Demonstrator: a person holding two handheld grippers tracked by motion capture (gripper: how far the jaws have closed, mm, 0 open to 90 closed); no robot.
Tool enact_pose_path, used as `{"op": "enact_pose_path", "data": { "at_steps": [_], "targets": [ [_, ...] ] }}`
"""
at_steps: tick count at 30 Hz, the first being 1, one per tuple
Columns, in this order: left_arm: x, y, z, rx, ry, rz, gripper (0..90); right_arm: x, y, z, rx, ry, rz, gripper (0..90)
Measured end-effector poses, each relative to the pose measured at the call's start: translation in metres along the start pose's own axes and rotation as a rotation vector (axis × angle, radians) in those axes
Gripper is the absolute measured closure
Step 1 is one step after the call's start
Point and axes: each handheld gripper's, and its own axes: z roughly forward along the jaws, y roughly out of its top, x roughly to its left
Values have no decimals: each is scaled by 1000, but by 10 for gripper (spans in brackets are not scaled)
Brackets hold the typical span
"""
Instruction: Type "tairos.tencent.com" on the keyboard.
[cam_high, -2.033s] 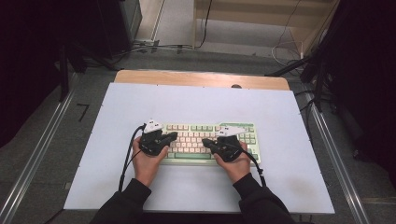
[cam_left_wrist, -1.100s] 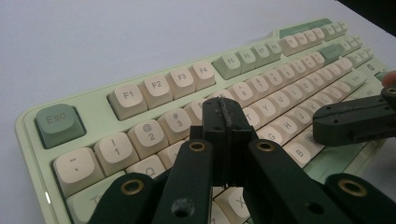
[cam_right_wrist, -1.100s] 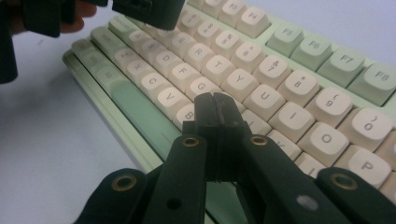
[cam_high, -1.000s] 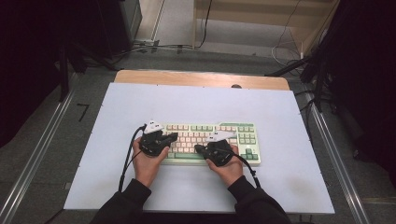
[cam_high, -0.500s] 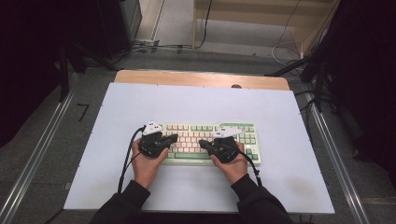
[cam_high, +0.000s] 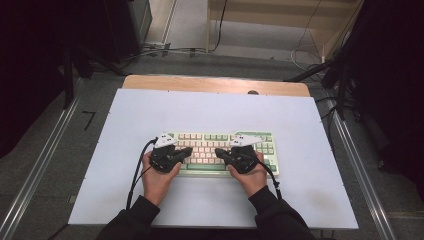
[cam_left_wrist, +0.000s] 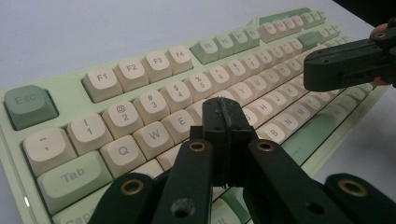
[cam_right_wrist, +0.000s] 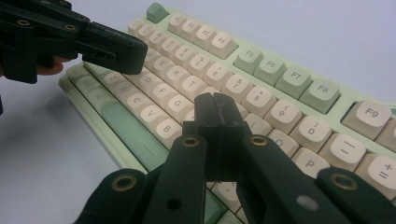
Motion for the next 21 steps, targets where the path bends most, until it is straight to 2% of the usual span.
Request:
{"op": "enact_pose_path", "data": {
  "at_steps": [21],
  "targets": [
    [-10, -8, 8, 41, -19, 13, 900, -2, 0, -1, -3, -6, 4, 882]
  ]
}}
